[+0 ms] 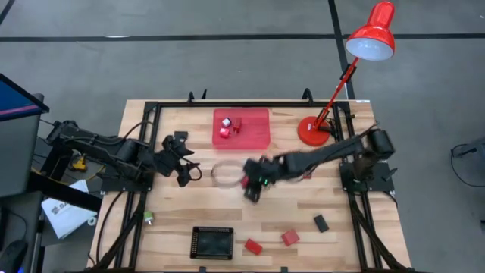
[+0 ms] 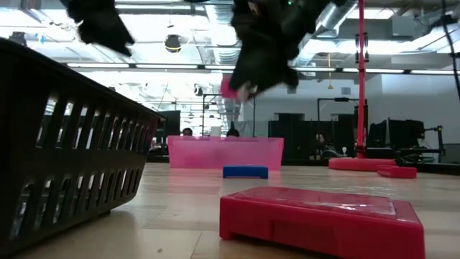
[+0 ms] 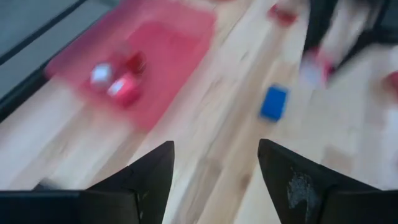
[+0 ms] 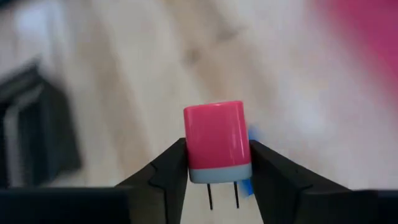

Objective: Pick & Place Office items
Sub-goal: Put the pink and white charger adapter into the pink bin

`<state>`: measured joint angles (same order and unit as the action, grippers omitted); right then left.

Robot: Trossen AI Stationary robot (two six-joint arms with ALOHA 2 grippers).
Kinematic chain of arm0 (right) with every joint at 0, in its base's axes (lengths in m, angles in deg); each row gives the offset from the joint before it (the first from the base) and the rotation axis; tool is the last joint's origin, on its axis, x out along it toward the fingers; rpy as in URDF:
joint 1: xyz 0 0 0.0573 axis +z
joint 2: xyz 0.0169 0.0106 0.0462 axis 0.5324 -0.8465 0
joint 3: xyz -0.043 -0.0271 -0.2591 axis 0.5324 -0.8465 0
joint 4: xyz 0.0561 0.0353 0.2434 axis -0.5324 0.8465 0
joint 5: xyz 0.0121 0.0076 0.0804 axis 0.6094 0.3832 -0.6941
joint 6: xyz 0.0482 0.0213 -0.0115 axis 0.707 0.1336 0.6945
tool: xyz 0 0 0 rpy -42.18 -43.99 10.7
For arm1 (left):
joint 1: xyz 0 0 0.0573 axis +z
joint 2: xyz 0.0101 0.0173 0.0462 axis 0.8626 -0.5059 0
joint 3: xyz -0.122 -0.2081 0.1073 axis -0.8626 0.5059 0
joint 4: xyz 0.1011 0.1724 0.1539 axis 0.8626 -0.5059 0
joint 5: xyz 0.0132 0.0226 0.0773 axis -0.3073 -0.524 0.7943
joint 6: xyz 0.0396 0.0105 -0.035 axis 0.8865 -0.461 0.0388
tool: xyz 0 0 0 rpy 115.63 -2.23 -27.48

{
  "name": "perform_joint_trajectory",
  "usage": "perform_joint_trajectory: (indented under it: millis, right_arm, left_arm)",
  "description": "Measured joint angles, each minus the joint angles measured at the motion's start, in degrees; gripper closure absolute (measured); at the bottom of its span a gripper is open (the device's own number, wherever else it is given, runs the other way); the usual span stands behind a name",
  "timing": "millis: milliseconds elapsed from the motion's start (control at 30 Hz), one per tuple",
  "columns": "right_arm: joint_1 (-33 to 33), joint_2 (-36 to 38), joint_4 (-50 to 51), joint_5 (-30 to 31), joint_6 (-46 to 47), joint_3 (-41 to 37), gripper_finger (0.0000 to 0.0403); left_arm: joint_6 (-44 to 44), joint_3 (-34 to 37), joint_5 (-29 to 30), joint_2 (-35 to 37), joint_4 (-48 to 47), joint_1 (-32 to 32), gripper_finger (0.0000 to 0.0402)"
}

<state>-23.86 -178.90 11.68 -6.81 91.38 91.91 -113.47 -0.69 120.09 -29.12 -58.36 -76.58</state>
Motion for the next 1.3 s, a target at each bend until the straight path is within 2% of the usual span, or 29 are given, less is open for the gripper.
perform_joint_trajectory:
  millis: [167, 267, 333, 433, 567, 733, 967, 1100, 1300]
  right_arm:
    - [-9.39, 9.0, 1.76, 7.64, -1.02, 0.0, 0.0274]
    - [-17.25, 11.25, -1.27, 7.84, -2.11, 0.09, 0.0269]
    - [-22.91, 10.73, -2.09, 4.45, -0.81, 0.09, 0.0258]
    - [-30.39, 7.82, -2.73, -5.26, 2.07, -0.04, 0.0246]
    - [-35.7, 2.42, -5.27, -13.7, 3.32, 0.0, 0.025]
    - [-37.53, -5.58, -2.0, -18.98, -2.37, 3.22, 0.0265]
    - [-37.14, -15.15, 10.52, -15.53, -15.75, 15.25, 0.0239]
    - [-37.03, -16.45, 10.64, -12.49, -19.91, 18.4, 0.0228]
    - [-37.38, -17.05, 11.8, -13.08, -20.84, 18.34, 0.0228]
  left_arm:
    - [-5.36, 4.48, 0.21, 1.16, 0.28, 0.01, 0.0174]
    - [-8.24, 8.36, -0.24, 2.21, 5.62, 0.09, 0.0174]
    - [-10.53, 10.82, -0.59, 2.77, 9.93, 0.07, 0.0174]
    - [-13.6, 13.77, -0.8, 3.16, 15.76, -0.14, 0.0172]
    - [-15.18, 16.21, -1.2, 3.1, 20.78, -0.33, 0.0172]
    - [-16.29, 17.91, -1.21, 3.1, 25.73, -0.33, 0.0171]
    - [-17.76, 18.03, -1.22, 3.08, 26.15, -0.33, 0.0172]
    - [-17.8, 18.05, -1.66, 3.08, 26.51, -0.31, 0.0172]
    - [-18.86, 18.05, -1.66, 3.08, 26.89, -0.31, 0.0171]
